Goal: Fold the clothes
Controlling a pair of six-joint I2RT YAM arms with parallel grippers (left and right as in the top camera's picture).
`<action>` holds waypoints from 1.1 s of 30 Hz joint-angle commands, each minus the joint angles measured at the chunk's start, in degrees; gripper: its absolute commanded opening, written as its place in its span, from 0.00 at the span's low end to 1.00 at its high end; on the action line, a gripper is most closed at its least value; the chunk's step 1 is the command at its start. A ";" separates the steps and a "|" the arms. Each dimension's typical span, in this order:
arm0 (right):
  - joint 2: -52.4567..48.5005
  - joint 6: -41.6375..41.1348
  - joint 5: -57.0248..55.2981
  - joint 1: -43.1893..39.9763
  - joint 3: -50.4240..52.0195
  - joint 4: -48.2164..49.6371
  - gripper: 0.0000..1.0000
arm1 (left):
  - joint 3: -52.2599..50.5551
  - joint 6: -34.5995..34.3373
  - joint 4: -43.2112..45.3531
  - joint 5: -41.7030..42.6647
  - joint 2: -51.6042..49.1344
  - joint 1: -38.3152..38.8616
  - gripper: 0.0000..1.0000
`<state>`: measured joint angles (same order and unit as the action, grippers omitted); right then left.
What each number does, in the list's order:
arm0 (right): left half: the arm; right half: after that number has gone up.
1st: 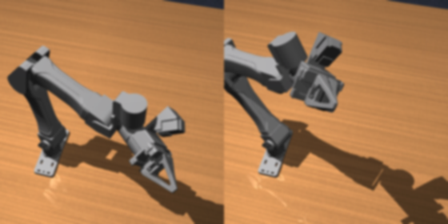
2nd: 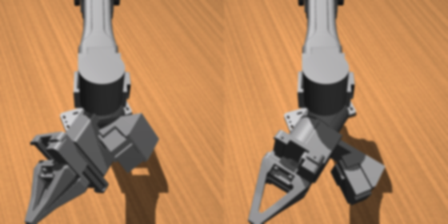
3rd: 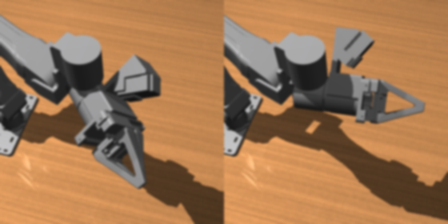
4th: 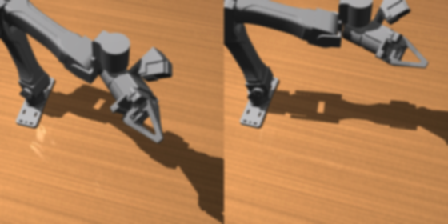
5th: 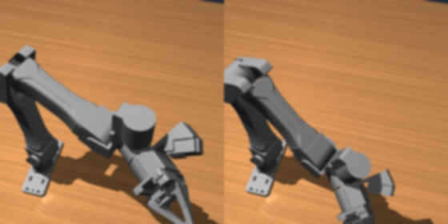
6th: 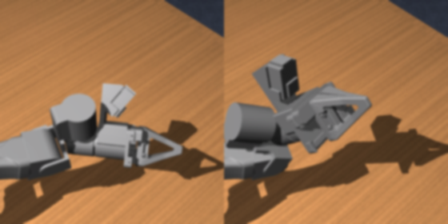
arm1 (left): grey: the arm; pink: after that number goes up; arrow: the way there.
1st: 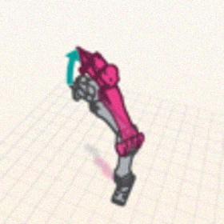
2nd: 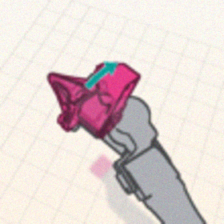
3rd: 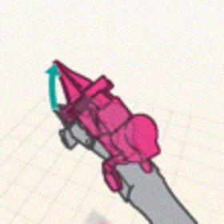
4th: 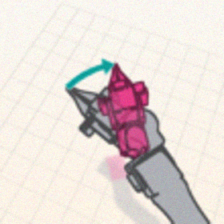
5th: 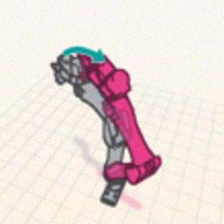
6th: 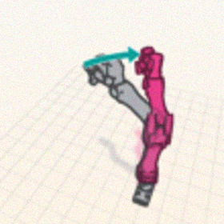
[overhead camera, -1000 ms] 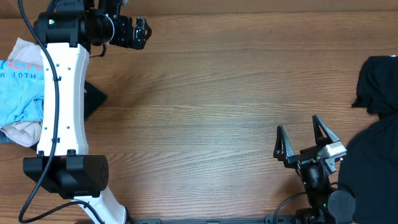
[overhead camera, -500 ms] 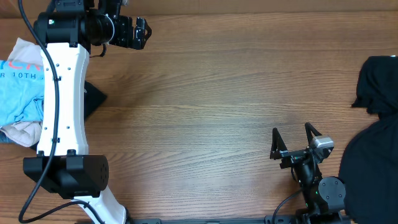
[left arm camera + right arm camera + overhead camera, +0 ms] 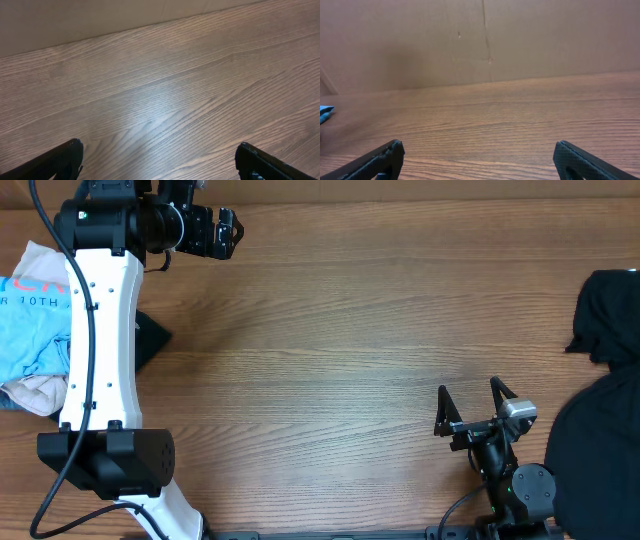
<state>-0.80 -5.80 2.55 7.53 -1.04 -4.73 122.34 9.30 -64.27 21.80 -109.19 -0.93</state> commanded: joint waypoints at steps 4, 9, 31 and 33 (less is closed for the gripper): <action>0.57 -0.24 -0.37 -0.26 0.59 0.11 1.00 | 0.02 -0.55 -0.22 -1.27 11.76 0.33 1.00; 0.57 -0.24 -0.37 -0.26 0.59 0.11 1.00 | -3.52 -0.55 -0.20 -1.25 27.30 0.31 1.00; 0.57 -0.24 -0.37 -0.26 0.59 0.11 1.00 | -96.67 1.77 46.77 3.02 85.11 0.31 1.00; 0.57 -0.24 -0.37 -0.26 0.59 0.11 1.00 | -104.15 -0.24 57.46 3.69 87.86 0.31 1.00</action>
<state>-0.84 -5.82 2.55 7.53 -1.04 -4.93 25.10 10.63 -13.04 22.20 -24.27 -0.82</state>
